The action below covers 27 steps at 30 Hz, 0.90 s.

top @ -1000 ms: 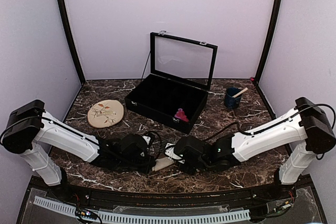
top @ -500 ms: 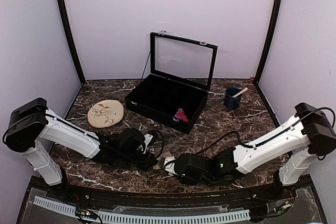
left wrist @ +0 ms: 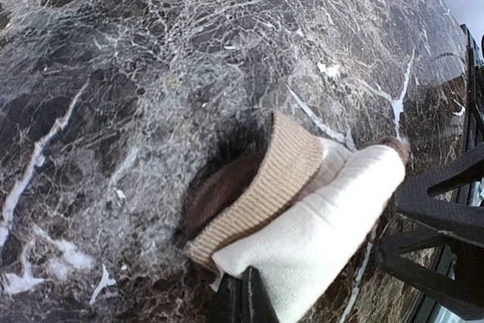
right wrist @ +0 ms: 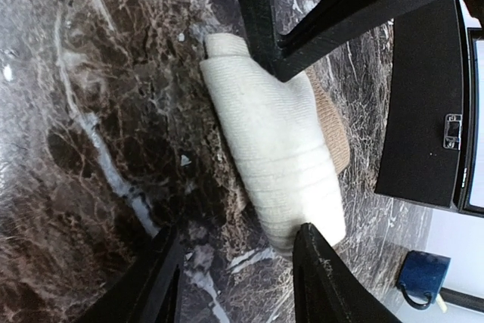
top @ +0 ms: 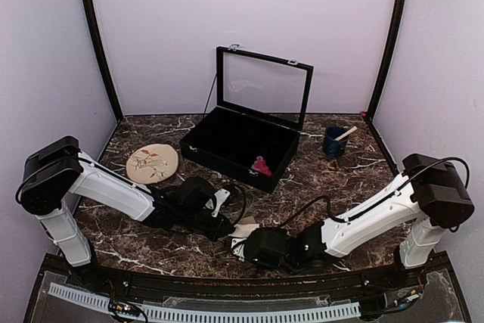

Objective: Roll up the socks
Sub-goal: Roll the sock at the center of the board.

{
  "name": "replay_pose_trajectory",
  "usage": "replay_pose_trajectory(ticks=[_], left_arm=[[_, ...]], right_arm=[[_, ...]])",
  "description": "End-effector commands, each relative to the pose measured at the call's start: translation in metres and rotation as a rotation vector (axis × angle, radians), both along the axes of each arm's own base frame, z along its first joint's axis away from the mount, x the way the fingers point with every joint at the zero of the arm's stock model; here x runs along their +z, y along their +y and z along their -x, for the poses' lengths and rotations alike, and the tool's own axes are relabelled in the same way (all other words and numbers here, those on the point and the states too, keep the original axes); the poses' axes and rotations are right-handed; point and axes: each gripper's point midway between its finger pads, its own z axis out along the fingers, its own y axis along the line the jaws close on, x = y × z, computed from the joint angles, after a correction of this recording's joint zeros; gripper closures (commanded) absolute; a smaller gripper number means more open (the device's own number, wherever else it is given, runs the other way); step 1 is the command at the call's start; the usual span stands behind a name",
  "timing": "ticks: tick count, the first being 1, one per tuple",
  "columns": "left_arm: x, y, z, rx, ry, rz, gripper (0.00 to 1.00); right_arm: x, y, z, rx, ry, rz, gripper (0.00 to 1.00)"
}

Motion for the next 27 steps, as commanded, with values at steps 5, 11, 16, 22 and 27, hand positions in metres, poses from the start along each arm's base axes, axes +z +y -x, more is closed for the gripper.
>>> replay_pose_trajectory(ticks=[5, 11, 16, 22, 27], left_arm=[[-0.074, 0.075, 0.037, -0.025, 0.155, -0.332, 1.00], [-0.076, 0.076, 0.038, -0.031, 0.156, -0.336, 1.00], [-0.076, 0.077, 0.037, -0.027, 0.154, -0.339, 1.00], [-0.076, 0.077, 0.036, -0.027, 0.154, -0.341, 1.00], [-0.077, 0.080, 0.036, -0.023, 0.156, -0.343, 1.00]], right_arm=[[-0.002, 0.011, -0.016, -0.002, -0.087, 0.009, 0.53], [-0.007, 0.011, -0.031, -0.019, -0.065, 0.023, 0.56], [-0.012, 0.007, -0.040, -0.032, -0.044, 0.040, 0.58], [-0.021, 0.004, -0.044, -0.034, -0.004, 0.061, 0.63], [-0.034, 0.006, -0.040, -0.019, 0.061, 0.087, 0.72]])
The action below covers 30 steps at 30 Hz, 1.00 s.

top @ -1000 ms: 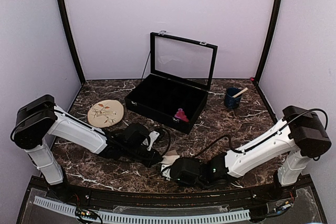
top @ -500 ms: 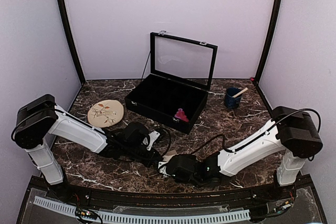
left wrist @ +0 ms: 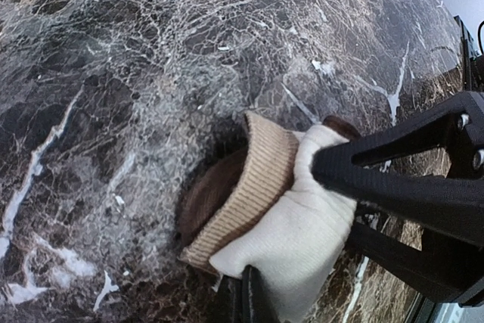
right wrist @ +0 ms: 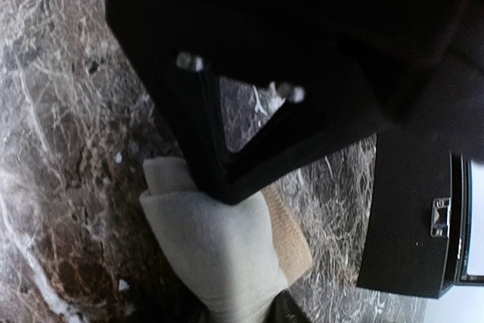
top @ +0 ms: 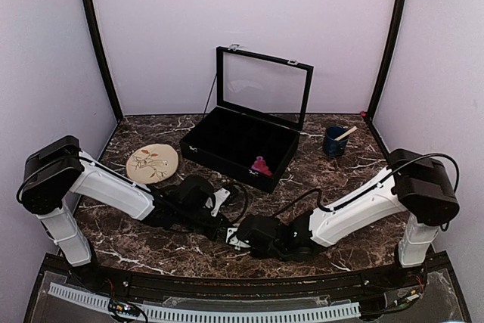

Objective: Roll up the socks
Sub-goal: Roll the sock at the center of the board.

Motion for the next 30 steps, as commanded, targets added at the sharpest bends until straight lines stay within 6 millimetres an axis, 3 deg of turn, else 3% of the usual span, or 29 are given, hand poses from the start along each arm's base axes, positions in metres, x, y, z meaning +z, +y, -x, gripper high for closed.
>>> replay_pose_trajectory(ticks=[1, 5, 8, 9, 13, 18, 30], left_arm=[[-0.076, 0.081, 0.037, 0.017, 0.154, -0.351, 1.00], [-0.074, 0.086, 0.036, 0.037, 0.155, -0.355, 1.00], [-0.068, 0.089, 0.033, 0.074, 0.155, -0.343, 1.00], [-0.066, 0.091, 0.032, 0.088, 0.155, -0.340, 1.00], [-0.056, 0.099, 0.024, 0.175, 0.146, -0.339, 0.91], [-0.039, 0.109, 0.016, 0.287, 0.129, -0.332, 0.71], [-0.007, 0.116, 0.007, 0.437, 0.103, -0.225, 0.64]], right_arm=[[-0.025, -0.001, 0.002, 0.003, 0.103, 0.051, 0.75], [-0.033, -0.002, 0.007, 0.004, 0.193, 0.077, 0.89], [-0.031, -0.007, 0.005, -0.006, 0.203, 0.114, 0.89], [-0.036, -0.003, 0.018, 0.007, 0.295, 0.091, 1.00], [-0.034, 0.000, 0.029, -0.020, 0.440, 0.076, 1.00], [-0.025, 0.000, 0.036, -0.067, 0.563, 0.050, 1.00], [-0.011, 0.009, 0.031, -0.170, 0.839, 0.006, 1.00]])
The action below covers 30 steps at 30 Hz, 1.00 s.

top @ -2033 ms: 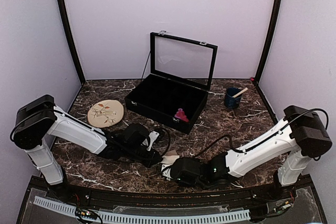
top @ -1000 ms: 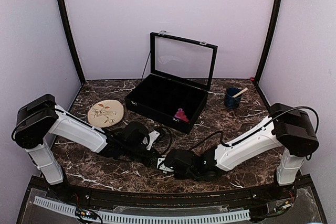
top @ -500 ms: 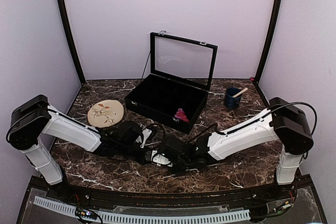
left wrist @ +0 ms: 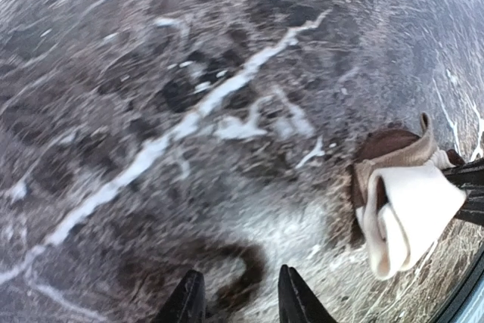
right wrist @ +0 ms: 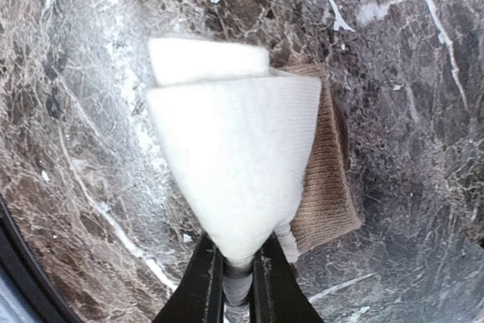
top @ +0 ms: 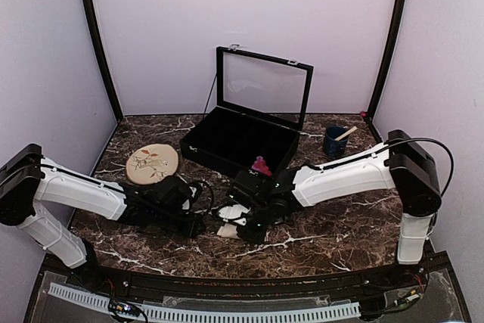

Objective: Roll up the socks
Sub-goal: Roll the sock at the center of the board.

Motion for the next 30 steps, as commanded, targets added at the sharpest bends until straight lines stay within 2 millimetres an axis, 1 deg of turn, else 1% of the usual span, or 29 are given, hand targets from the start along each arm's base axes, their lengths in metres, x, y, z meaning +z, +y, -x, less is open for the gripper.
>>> replay_pose_trajectory(ticks=[1, 5, 8, 13, 17, 20, 24, 30], left_arm=[[-0.011, 0.030, 0.012, 0.083, 0.047, -0.056, 0.64], [-0.001, 0.025, 0.013, 0.076, 0.016, 0.024, 0.64], [0.008, 0.020, 0.016, 0.037, -0.011, 0.071, 0.63], [0.030, -0.002, 0.026, -0.095, -0.098, 0.126, 0.62], [0.047, -0.022, 0.035, -0.219, -0.185, 0.125, 0.55], [0.050, -0.032, 0.038, -0.281, -0.218, 0.096, 0.52], [0.049, -0.043, 0.039, -0.346, -0.245, 0.053, 0.50], [0.049, -0.054, 0.031, -0.381, -0.303, -0.012, 0.49]], right_arm=[[-0.013, -0.013, 0.013, -0.038, 0.200, 0.070, 1.00], [-0.009, -0.012, 0.005, -0.077, 0.284, 0.049, 1.00], [-0.005, -0.009, 0.000, -0.109, 0.345, 0.030, 1.00], [0.002, -0.001, -0.003, -0.133, 0.446, 0.003, 1.00], [0.007, 0.006, 0.001, -0.135, 0.541, -0.009, 1.00], [0.010, 0.007, 0.001, -0.140, 0.581, -0.009, 1.00], [0.009, 0.006, -0.001, -0.152, 0.629, -0.007, 1.00], [0.013, 0.005, 0.003, -0.168, 0.684, -0.021, 1.00]])
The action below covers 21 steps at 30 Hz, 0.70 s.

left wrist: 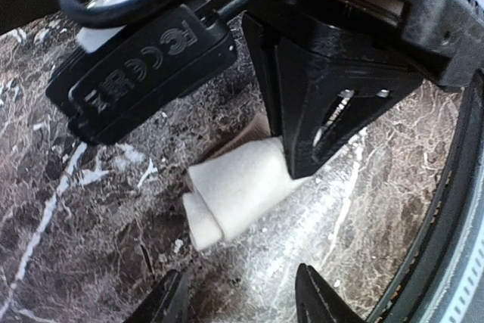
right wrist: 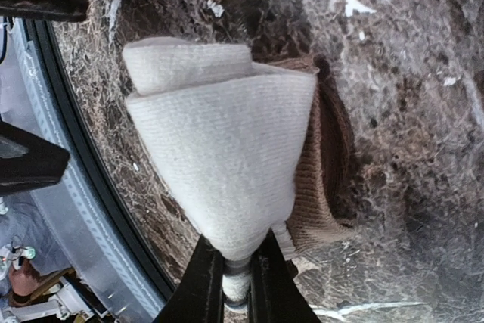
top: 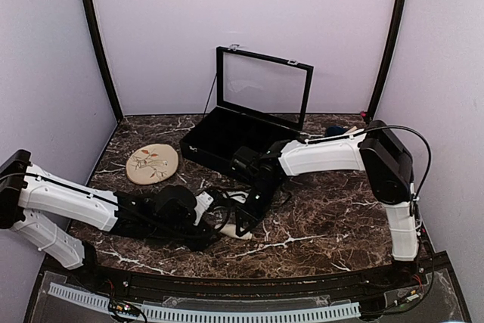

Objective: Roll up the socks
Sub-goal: Roll the sock at the center of the board.

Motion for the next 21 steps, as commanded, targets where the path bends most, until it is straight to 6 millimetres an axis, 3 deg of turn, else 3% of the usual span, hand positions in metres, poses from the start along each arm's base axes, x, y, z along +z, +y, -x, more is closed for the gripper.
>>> replay_pose_trajectory(ticks=[1, 11, 21], left_arm=[[0.004, -0.007, -0.011, -0.029, -0.093, -0.066, 0.49], [-0.008, -0.022, -0.018, -0.093, -0.149, -0.148, 0.47], [-0.023, -0.041, -0.008, -0.171, -0.089, -0.134, 0.49]], right_arm=[[0.005, -0.001, 0.008, -0.020, 0.089, -0.002, 1.00], [0.007, -0.004, 0.013, -0.020, 0.125, -0.015, 1.00], [0.002, -0.009, 0.020, -0.013, 0.155, -0.014, 1.00]])
